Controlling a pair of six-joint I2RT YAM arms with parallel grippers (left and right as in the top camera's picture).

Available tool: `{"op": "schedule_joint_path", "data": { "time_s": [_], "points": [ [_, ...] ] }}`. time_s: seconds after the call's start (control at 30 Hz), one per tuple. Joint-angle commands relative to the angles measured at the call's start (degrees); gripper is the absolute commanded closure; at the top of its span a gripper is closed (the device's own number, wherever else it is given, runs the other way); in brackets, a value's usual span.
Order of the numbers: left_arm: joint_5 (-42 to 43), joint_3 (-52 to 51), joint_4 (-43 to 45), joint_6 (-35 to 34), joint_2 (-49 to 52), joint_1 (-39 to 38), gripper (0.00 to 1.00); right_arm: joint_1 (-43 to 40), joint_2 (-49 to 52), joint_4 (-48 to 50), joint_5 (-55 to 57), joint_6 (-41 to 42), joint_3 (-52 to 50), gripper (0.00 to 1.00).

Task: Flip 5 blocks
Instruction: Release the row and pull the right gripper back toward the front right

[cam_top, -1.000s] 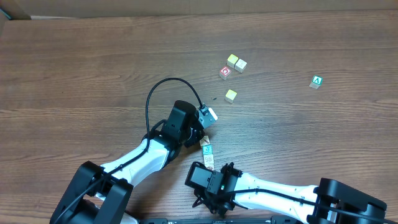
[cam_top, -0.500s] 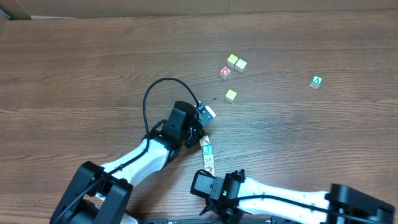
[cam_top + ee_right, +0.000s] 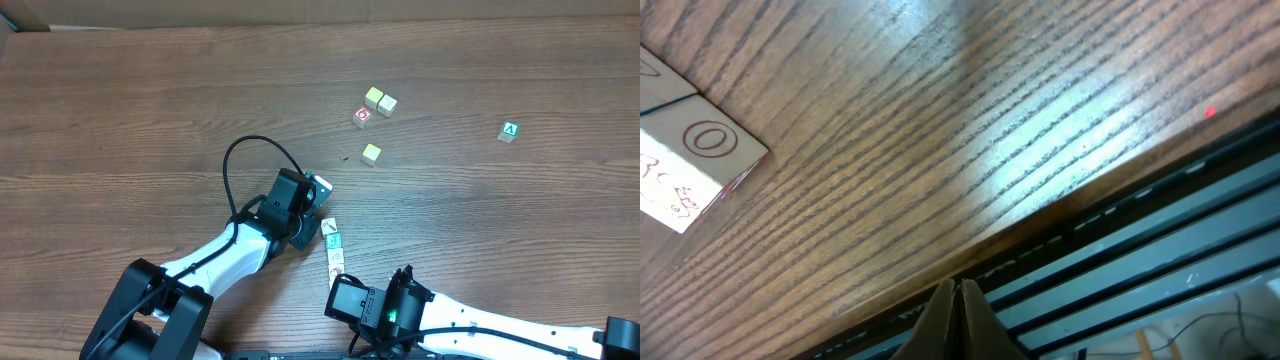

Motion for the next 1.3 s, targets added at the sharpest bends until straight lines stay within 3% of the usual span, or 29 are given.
{"op": "schedule_joint_path", "data": {
  "time_s": [0.0,0.23,1.27],
  "points": [
    [3.13,-0.33,-0.81,-4.13,0.44,0.35,0.96,0.26,-0.90,-0.15,1.27,-2.80,-0.07,0.96],
    [8.90,-0.33,-0.50,-5.18,0.44,0.33,0.96,0.26,-0.90,-0.13,1.88,-3.02,-0.07,0.96],
    [11.74,-0.33,1.29,-5.35,0.44,0.31,0.96,0.26,-0.90,-0.13,2.10,-3.21,-0.07,0.96]
  ]
}}
